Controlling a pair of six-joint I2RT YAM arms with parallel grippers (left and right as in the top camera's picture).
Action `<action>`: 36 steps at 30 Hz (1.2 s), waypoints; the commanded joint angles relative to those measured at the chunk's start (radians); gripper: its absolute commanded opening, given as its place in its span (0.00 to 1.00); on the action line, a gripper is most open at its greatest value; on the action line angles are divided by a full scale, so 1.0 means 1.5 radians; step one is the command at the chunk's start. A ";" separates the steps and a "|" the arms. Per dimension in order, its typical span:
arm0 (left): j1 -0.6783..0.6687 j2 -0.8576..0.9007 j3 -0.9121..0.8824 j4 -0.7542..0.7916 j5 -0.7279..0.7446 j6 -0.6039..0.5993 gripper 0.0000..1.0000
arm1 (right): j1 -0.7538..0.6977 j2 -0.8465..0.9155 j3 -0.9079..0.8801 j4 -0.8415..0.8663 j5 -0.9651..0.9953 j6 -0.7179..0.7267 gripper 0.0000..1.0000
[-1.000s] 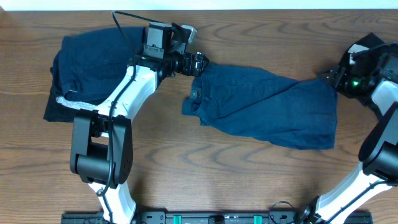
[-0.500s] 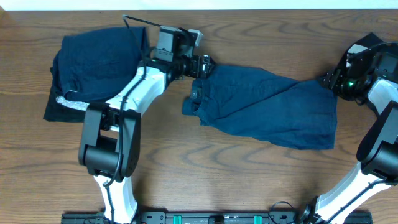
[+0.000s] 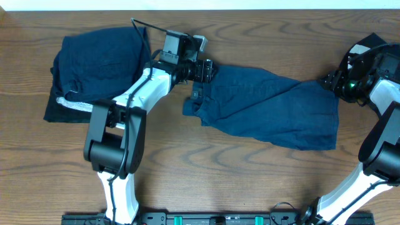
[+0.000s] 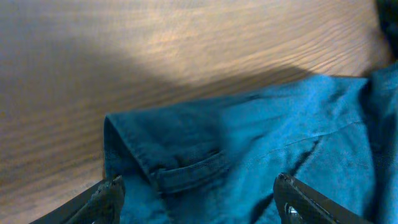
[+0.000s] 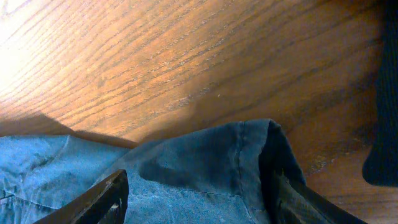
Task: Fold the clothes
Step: 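Grasp the left pant leg hem with the left gripper, right gripper holds right hem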
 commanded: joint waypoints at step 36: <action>0.002 0.019 0.008 0.008 0.032 -0.083 0.35 | 0.001 0.015 -0.016 0.040 -0.042 0.026 0.65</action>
